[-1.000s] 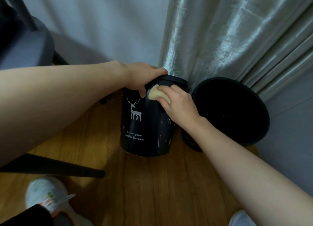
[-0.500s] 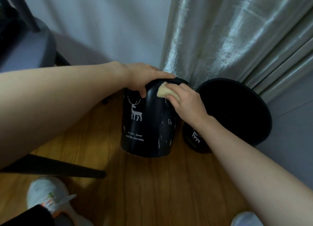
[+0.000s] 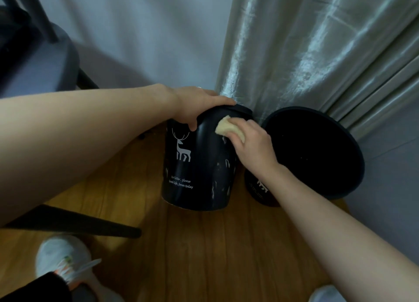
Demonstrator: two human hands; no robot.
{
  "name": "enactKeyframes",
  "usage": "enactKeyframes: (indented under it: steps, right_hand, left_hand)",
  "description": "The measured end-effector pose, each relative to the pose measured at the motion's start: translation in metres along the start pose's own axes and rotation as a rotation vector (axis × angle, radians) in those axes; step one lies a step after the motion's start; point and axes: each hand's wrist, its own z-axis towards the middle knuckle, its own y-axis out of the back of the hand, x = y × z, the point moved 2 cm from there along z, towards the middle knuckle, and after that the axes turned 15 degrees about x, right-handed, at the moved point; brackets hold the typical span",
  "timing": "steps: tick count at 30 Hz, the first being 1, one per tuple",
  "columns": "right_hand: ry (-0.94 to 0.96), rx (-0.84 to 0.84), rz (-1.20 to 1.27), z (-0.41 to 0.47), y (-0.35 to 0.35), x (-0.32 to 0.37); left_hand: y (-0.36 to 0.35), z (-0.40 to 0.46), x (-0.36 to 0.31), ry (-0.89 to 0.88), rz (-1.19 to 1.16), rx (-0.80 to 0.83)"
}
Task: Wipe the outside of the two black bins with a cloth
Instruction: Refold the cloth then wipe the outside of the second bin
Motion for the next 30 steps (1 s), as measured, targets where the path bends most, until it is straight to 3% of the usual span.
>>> enactKeyframes:
  steps: [7, 19, 27, 30]
  right_hand:
    - [0.161, 0.143, 0.024, -0.034, -0.022, 0.002]
    - [0.134, 0.041, 0.031, -0.036, -0.020, 0.009]
    - [0.322, 0.122, -0.051, -0.033, -0.017, 0.002]
    - [0.187, 0.018, -0.019, -0.012, -0.005, 0.004]
  left_hand:
    - [-0.003, 0.003, -0.004, 0.002, 0.035, -0.010]
    - [-0.007, 0.006, -0.001, -0.037, -0.117, -0.083]
    - [-0.005, 0.004, 0.002, -0.048, -0.029, -0.053]
    - [-0.004, 0.002, 0.004, -0.031, 0.019, -0.025]
